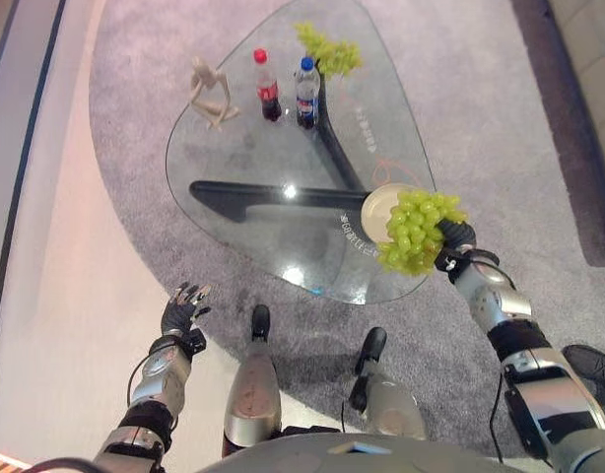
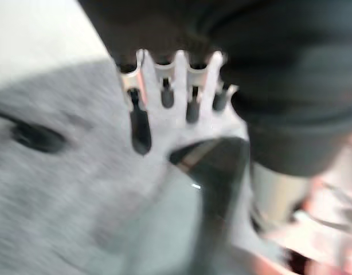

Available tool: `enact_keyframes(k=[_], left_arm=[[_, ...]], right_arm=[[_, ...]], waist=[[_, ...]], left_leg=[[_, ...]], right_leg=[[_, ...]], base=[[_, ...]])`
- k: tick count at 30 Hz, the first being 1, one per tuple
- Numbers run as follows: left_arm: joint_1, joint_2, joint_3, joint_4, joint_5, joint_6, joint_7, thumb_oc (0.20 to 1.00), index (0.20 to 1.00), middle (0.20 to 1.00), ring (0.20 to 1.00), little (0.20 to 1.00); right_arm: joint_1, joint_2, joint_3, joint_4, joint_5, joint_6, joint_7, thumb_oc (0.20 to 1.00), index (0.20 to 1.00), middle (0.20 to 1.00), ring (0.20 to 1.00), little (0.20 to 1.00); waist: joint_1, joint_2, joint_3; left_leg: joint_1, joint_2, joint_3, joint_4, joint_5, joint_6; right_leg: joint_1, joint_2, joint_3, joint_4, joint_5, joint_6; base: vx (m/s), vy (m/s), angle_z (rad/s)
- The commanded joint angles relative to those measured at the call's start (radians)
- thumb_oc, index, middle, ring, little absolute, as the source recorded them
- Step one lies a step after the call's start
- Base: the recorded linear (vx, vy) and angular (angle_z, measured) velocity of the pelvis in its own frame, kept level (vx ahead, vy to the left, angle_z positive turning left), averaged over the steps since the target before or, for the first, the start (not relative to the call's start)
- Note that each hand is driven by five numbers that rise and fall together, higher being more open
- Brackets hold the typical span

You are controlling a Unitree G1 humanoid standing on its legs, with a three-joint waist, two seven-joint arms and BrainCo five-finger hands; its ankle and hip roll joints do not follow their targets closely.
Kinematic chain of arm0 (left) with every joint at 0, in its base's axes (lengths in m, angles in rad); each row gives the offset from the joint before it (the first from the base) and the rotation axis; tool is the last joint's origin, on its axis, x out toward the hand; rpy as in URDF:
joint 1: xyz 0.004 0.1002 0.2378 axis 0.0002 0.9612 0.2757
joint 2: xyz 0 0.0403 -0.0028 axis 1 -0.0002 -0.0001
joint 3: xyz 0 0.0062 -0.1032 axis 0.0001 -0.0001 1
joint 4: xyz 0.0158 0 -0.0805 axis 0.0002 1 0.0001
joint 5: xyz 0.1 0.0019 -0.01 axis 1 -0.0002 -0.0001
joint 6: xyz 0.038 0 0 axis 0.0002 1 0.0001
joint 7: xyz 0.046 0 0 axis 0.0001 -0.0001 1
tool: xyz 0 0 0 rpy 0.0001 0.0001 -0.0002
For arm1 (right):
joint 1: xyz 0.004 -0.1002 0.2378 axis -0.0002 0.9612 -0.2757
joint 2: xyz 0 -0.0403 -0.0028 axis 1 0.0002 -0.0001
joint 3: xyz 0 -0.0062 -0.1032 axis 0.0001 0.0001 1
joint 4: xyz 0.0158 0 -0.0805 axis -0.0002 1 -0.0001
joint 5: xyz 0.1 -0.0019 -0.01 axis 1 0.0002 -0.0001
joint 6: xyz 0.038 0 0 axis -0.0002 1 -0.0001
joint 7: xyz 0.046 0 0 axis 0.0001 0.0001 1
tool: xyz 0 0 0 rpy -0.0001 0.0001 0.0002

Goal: Pick up fruits into the plate

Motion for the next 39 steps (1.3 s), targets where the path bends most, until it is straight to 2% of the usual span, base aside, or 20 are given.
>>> enact_keyframes(k=[1, 6, 9, 10, 14, 23, 27, 30, 31, 33, 34, 39], left_arm=[[-0.013, 0.021, -0.012, 0.079, 0.057, -0.013, -0.022, 1.000, 1.000, 1.000, 1.000, 1.000], [-0.015, 0.031, -0.031, 0.113, 0.064, -0.009, -0.040, 1.000, 1.000, 1.000, 1.000, 1.000], [-0.009, 0.028, -0.045, 0.118, 0.062, -0.018, -0.047, 1.000, 1.000, 1.000, 1.000, 1.000], [0.002, 0.027, -0.060, 0.116, 0.066, -0.022, -0.048, 1.000, 1.000, 1.000, 1.000, 1.000], [0.032, 0.030, -0.098, 0.085, 0.058, -0.031, -0.052, 1.000, 1.000, 1.000, 1.000, 1.000], [0.084, 0.023, -0.145, 0.031, 0.047, -0.038, -0.050, 1.000, 1.000, 1.000, 1.000, 1.000], [0.095, 0.031, -0.160, 0.006, 0.041, -0.035, -0.055, 1.000, 1.000, 1.000, 1.000, 1.000], [0.115, 0.037, -0.179, -0.013, 0.036, -0.030, -0.058, 1.000, 1.000, 1.000, 1.000, 1.000], [0.123, 0.040, -0.187, -0.022, 0.033, -0.029, -0.061, 1.000, 1.000, 1.000, 1.000, 1.000], [0.127, 0.042, -0.192, -0.027, 0.032, -0.026, -0.064, 1.000, 1.000, 1.000, 1.000, 1.000], [0.131, 0.044, -0.196, -0.032, 0.032, -0.026, -0.063, 1.000, 1.000, 1.000, 1.000, 1.000], [0.141, 0.052, -0.201, -0.038, 0.035, -0.019, -0.065, 1.000, 1.000, 1.000, 1.000, 1.000]], right_arm=[[-0.108, -0.107, 0.005, 0.021, -0.069, -0.075, -0.014, 0.200, 0.200, 0.200, 0.200, 0.200], [-0.178, -0.157, 0.018, 0.078, -0.123, -0.064, -0.077, 0.200, 0.200, 0.200, 0.200, 0.200], [-0.208, -0.185, 0.016, 0.144, -0.148, -0.082, -0.087, 0.200, 0.200, 0.200, 0.200, 0.200], [-0.238, -0.204, 0.021, 0.184, -0.180, -0.087, -0.113, 0.200, 0.200, 0.200, 0.200, 0.200], [-0.332, -0.271, 0.052, 0.258, -0.237, -0.079, -0.179, 0.200, 0.200, 0.200, 0.200, 0.200], [-0.456, -0.346, 0.104, 0.308, -0.330, -0.049, -0.297, 0.200, 0.200, 0.200, 0.200, 0.200], [-0.505, -0.373, 0.135, 0.331, -0.389, -0.018, -0.345, 0.200, 0.200, 0.200, 0.200, 0.200], [-0.525, -0.389, 0.154, 0.376, -0.413, 0.058, -0.387, 0.200, 0.200, 0.200, 0.200, 0.200], [-0.534, -0.396, 0.158, 0.424, -0.415, 0.113, -0.412, 0.200, 0.200, 0.200, 0.200, 0.200], [-0.538, -0.403, 0.156, 0.461, -0.425, 0.138, -0.418, 0.903, 0.903, 0.903, 0.903, 0.903], [-0.535, -0.405, 0.152, 0.477, -0.430, 0.161, -0.418, 1.000, 1.000, 1.000, 1.000, 1.000], [-0.531, -0.410, 0.157, 0.532, -0.482, 0.227, -0.437, 1.000, 1.000, 1.000, 1.000, 1.000]], waist=[[0.011, 0.004, 0.022], [0.022, 0.017, 0.078], [0.031, 0.026, 0.078], [0.041, 0.038, 0.078], [0.063, 0.065, 0.078], [0.092, 0.105, 0.078], [0.099, 0.121, 0.078], [0.102, 0.130, 0.078], [0.104, 0.137, 0.078], [0.106, 0.142, 0.078], [0.107, 0.145, 0.078], [0.112, 0.152, 0.078]], left_leg=[[-0.058, -0.126, 0.001, 0.054, -0.125, 0.060], [-0.141, -0.146, -0.002, 0.122, -0.130, 0.070], [-0.193, -0.154, -0.005, 0.147, -0.130, 0.074], [-0.234, -0.159, -0.011, 0.163, -0.129, 0.077], [-0.320, -0.171, -0.023, 0.174, -0.118, 0.085], [-0.438, -0.191, -0.036, 0.204, -0.105, 0.093], [-0.487, -0.199, -0.038, 0.227, -0.103, 0.095], [-0.492, -0.205, -0.039, 0.245, -0.131, 0.091], [-0.495, -0.206, -0.037, 0.245, -0.131, 0.093], [-0.492, -0.205, -0.036, 0.242, -0.132, 0.094], [-0.488, -0.205, -0.035, 0.238, -0.132, 0.095], [-0.461, -0.205, -0.033, 0.223, -0.131, 0.097]], right_leg=[[-0.079, 0.044, 0.057, 0.216, -0.193, -0.051], [-0.167, 0.043, 0.053, 0.282, -0.201, -0.059], [-0.221, 0.042, 0.046, 0.315, -0.204, -0.060], [-0.266, 0.040, 0.041, 0.344, -0.208, -0.061], [-0.374, 0.025, 0.033, 0.403, -0.218, -0.058], [-0.502, 0.006, 0.025, 0.462, -0.219, -0.060], [-0.550, 0.001, 0.030, 0.486, -0.222, -0.062], [-0.562, -0.005, 0.048, 0.518, -0.259, -0.055], [-0.568, -0.005, 0.051, 0.525, -0.264, -0.057], [-0.567, -0.007, 0.048, 0.524, -0.265, -0.057], [-0.565, -0.008, 0.046, 0.521, -0.264, -0.056], [-0.540, -0.010, 0.042, 0.502, -0.257, -0.055]], base=[[-0.08, 0.021, 0.05], [-0.06, -0.001, 0.12], [-0.02, -0.001, 0.06], [0.01, -0.015, 0.08], [0.00, -0.007, 0.07], [0.03, 0.012, 0.04], [0.05, -0.001, 0.03], [0.12, -0.032, 0.06], [0.05, 0.000, 0.11], [0.03, 0.008, 0.05], [0.00, 0.000, 0.00], [-0.02, 0.005, 0.00]])
